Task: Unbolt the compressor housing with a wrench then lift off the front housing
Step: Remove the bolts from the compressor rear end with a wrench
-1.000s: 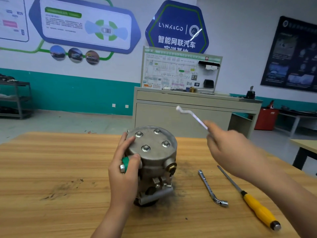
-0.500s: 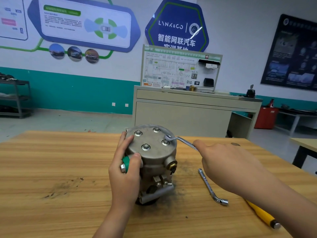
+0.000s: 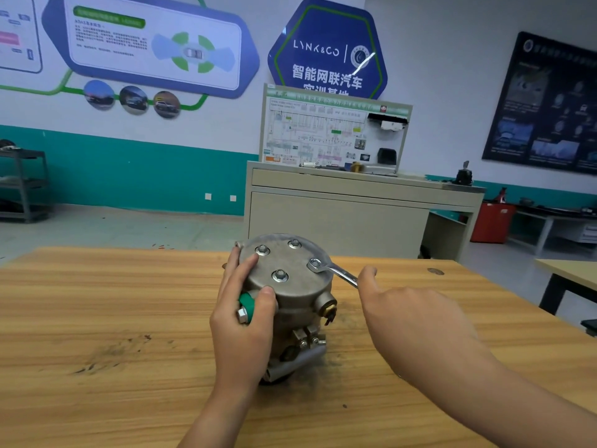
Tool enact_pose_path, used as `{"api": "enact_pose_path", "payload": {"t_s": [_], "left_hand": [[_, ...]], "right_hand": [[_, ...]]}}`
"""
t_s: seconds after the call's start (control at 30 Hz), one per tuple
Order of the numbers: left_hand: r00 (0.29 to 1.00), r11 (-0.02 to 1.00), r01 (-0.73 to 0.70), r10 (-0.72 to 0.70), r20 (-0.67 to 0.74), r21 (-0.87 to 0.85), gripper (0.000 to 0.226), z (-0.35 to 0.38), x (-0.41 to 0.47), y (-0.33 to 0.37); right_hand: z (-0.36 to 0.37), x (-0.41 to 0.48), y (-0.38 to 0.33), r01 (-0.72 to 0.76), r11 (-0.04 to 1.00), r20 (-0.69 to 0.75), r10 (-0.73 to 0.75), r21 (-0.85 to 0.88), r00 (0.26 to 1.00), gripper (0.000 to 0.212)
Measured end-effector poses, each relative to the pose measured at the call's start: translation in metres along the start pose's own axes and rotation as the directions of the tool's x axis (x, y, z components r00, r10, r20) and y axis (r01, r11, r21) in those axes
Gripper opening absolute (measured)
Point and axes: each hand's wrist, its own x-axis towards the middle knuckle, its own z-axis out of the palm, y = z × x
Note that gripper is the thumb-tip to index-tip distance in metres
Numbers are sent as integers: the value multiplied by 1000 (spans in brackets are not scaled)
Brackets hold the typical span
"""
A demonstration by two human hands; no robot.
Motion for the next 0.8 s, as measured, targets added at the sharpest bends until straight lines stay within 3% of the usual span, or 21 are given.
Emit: {"api": "enact_pose_path", "payload": {"t_s": [0.1, 0.23, 0.33, 0.47, 0.57, 0.67, 0.8], "left_hand": [[999, 998, 40, -39, 26, -44, 43, -6, 7, -1], [990, 991, 93, -81, 114, -101, 46, -14, 21, -2], [984, 988, 110, -93, 149, -105, 46, -12, 27, 1], [983, 993, 107, -97, 156, -53, 44, -7, 26, 4], [983, 990, 131, -124, 133, -45, 46, -9, 24, 4], [982, 988, 151, -146, 122, -35, 48, -13, 24, 5], [983, 987, 155, -151, 109, -36, 47, -11, 24, 5]], "right_hand": [[17, 7, 18, -7, 998, -103, 13, 66, 995, 33], [45, 45, 41, 50, 996, -463, -7, 80, 886, 42], [45, 100, 33, 34, 998, -394, -13, 47, 919, 52], [24, 150, 13, 244, 970, -406, -227, -10, 885, 51], [15, 156, 13, 305, 952, -374, -286, -7, 882, 56], [7, 149, 14, 319, 911, -296, -239, 261, 925, 56], [-19, 146, -1, 262, 721, -230, -145, 641, 962, 47]]}}
